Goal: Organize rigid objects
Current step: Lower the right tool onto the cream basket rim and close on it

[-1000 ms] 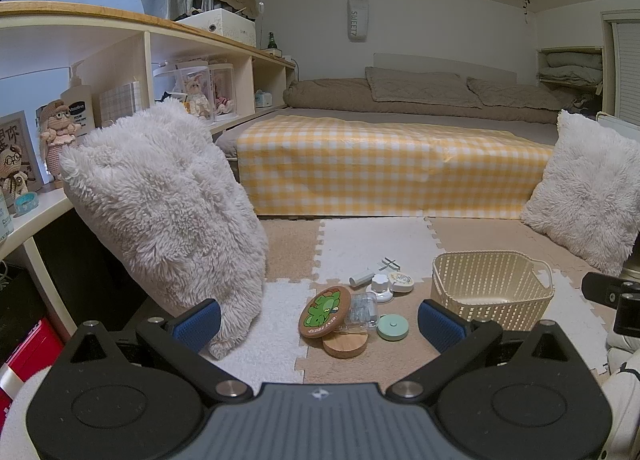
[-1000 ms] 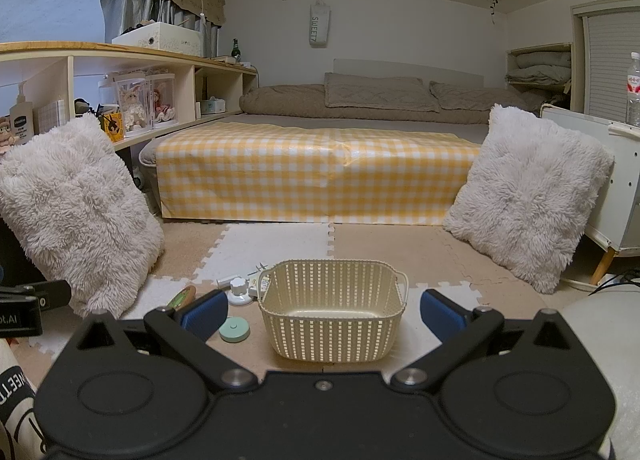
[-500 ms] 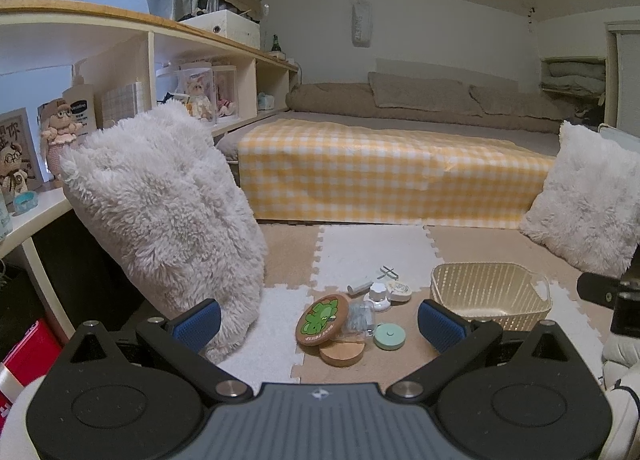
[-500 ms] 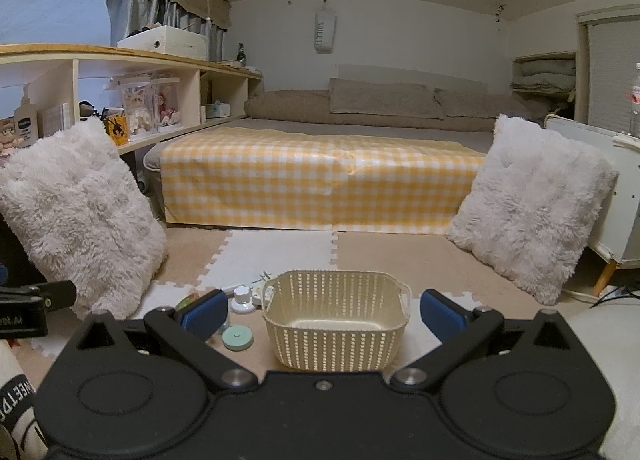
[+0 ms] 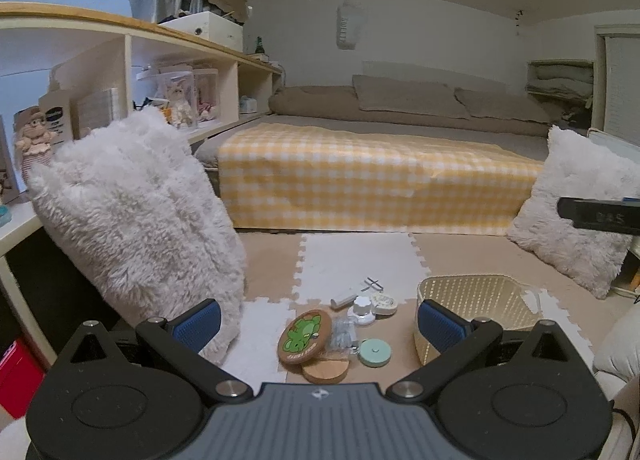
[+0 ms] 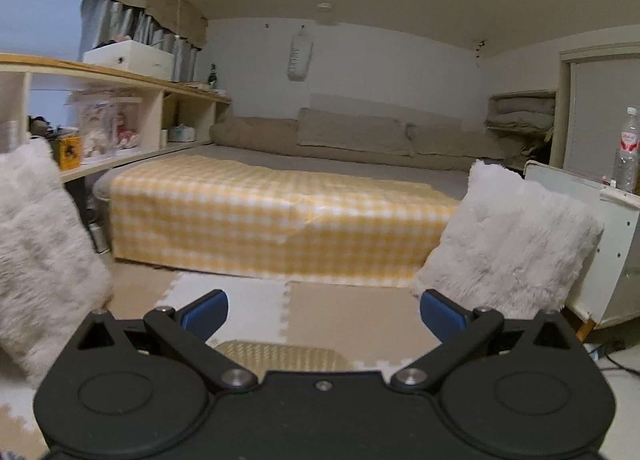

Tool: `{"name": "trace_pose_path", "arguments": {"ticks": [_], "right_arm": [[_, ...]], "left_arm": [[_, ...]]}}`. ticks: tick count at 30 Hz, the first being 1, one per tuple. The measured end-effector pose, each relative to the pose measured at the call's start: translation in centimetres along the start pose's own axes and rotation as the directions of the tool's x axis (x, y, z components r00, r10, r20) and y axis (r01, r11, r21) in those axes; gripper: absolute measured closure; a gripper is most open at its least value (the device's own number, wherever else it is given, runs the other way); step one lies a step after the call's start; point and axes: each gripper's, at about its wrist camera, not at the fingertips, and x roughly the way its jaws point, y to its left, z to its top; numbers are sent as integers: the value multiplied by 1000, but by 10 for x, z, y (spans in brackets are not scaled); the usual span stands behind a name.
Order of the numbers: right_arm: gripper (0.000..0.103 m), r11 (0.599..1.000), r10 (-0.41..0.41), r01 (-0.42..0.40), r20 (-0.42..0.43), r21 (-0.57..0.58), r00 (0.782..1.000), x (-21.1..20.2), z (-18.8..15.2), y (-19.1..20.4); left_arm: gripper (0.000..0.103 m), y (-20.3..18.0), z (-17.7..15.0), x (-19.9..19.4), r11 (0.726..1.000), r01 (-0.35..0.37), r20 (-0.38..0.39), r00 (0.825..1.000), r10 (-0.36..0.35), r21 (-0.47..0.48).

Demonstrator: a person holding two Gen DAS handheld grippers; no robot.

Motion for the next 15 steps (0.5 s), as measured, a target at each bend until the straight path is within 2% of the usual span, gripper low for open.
{"name": "trace_pose_path", "arguments": {"ticks": [9, 12, 15], "right_arm": [[0, 999, -14, 17, -98, 36, 995, 77, 1, -27], [0, 997, -17, 24, -105, 68, 994, 96, -5, -39], [0, 993, 14, -2, -106, 115, 994, 112, -13, -53]], "left_arm": [[0, 5, 28, 27, 1000, 18, 12, 1000, -18, -20], [0, 6, 39, 39, 1000, 18, 21, 1000, -17, -19], [0, 10, 47, 52, 999, 38, 23, 999, -38, -20]]}}
